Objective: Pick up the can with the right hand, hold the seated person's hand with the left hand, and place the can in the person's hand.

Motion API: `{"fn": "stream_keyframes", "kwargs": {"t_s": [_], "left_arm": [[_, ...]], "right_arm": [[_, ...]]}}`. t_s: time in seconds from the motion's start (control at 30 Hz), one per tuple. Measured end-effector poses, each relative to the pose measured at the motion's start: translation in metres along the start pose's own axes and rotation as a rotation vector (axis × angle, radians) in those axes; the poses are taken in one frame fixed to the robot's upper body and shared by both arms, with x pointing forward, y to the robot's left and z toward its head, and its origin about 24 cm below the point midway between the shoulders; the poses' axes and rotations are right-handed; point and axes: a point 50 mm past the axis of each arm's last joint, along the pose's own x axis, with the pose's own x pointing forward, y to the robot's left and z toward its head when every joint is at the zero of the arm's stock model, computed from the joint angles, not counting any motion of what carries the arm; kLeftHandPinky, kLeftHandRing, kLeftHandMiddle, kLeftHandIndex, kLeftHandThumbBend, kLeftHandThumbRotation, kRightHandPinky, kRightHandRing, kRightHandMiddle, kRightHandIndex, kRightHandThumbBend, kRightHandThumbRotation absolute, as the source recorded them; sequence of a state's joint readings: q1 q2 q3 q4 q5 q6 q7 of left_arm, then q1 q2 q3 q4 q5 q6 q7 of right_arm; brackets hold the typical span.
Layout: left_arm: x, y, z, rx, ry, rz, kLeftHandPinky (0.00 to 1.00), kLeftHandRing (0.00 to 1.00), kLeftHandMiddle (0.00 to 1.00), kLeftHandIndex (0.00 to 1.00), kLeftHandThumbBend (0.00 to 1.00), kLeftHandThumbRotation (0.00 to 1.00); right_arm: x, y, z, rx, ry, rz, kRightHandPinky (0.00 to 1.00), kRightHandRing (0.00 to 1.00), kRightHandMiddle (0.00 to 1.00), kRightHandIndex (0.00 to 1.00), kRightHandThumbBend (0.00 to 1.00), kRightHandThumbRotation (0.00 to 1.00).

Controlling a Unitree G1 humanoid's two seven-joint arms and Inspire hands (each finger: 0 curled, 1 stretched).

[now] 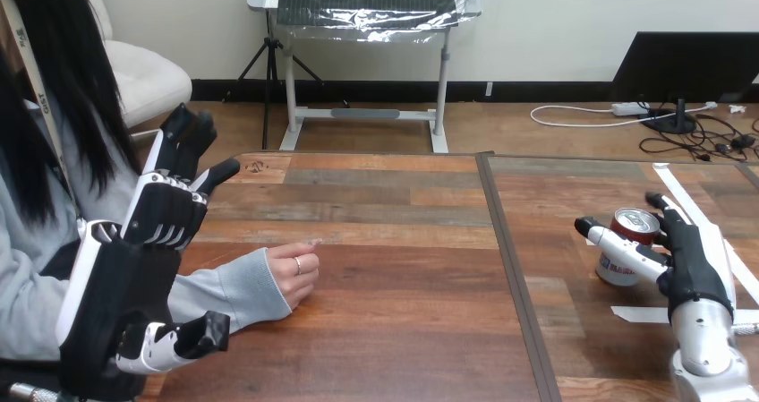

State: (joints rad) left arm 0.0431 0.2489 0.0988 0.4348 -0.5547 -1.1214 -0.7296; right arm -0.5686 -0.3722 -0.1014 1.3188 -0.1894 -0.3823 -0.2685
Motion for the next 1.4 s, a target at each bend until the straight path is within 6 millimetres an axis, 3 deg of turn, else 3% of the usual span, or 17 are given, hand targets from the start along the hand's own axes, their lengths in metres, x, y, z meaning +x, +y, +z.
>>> {"fn": "stream_keyframes", "kwargs": {"t_s": [0.23, 0.53, 1.4], "left_arm": [[0.0008, 0.0005, 0.0024, -0.012, -0.005, 0.0, 0.88, 1.0, 1.0, 0.98, 1.0, 0.6], [0.0016, 0.0011, 0.0067, -0.035, -0.014, 0.004, 0.9, 1.0, 1.0, 0.98, 1.0, 0.59], [0.0038, -0.0016, 0.0098, -0.06, -0.025, -0.033, 0.92, 1.0, 1.0, 0.99, 1.0, 0.56]], "right_arm": [[0.002, 0.0027, 0.0029, 0.043, 0.036, -0.036, 0.44, 0.49, 0.53, 0.55, 0.86, 0.01], [0.0031, 0.0027, 0.0025, 0.094, 0.073, -0.047, 0.35, 0.41, 0.48, 0.5, 0.84, 0.0], [0.0027, -0.0007, -0.0004, 0.154, 0.096, -0.09, 0.33, 0.4, 0.48, 0.5, 0.83, 0.0]]}}
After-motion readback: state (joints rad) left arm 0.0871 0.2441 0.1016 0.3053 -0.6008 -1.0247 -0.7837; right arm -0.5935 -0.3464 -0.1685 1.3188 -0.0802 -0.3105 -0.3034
